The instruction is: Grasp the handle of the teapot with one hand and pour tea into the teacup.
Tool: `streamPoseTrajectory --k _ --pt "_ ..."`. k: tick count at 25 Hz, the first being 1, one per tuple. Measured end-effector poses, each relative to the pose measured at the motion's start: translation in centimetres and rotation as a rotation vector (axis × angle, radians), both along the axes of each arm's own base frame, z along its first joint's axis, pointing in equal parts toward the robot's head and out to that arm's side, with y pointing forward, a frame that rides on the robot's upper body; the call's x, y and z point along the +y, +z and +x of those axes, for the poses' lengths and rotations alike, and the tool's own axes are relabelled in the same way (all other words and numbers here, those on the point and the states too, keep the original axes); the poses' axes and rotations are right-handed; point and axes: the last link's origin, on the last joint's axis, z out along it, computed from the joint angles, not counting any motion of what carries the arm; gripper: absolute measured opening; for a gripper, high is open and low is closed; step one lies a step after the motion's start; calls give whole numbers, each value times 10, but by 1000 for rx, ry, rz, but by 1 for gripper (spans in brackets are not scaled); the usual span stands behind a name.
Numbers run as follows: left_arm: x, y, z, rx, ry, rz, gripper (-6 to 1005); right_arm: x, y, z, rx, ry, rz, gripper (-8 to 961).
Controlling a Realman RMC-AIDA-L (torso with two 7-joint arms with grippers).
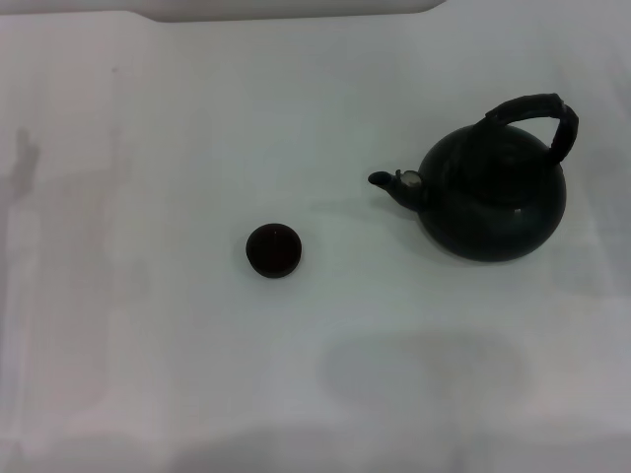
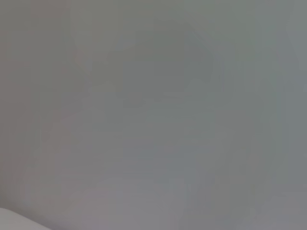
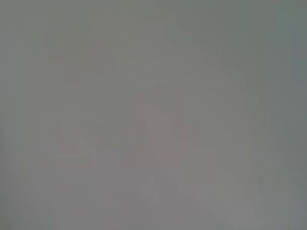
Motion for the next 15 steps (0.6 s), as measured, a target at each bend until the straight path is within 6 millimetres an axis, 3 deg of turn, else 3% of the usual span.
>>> streamPoseTrajectory --k 15 --pt "2 0 1 -1 -3 2 887 1 1 0 -3 1 3 736"
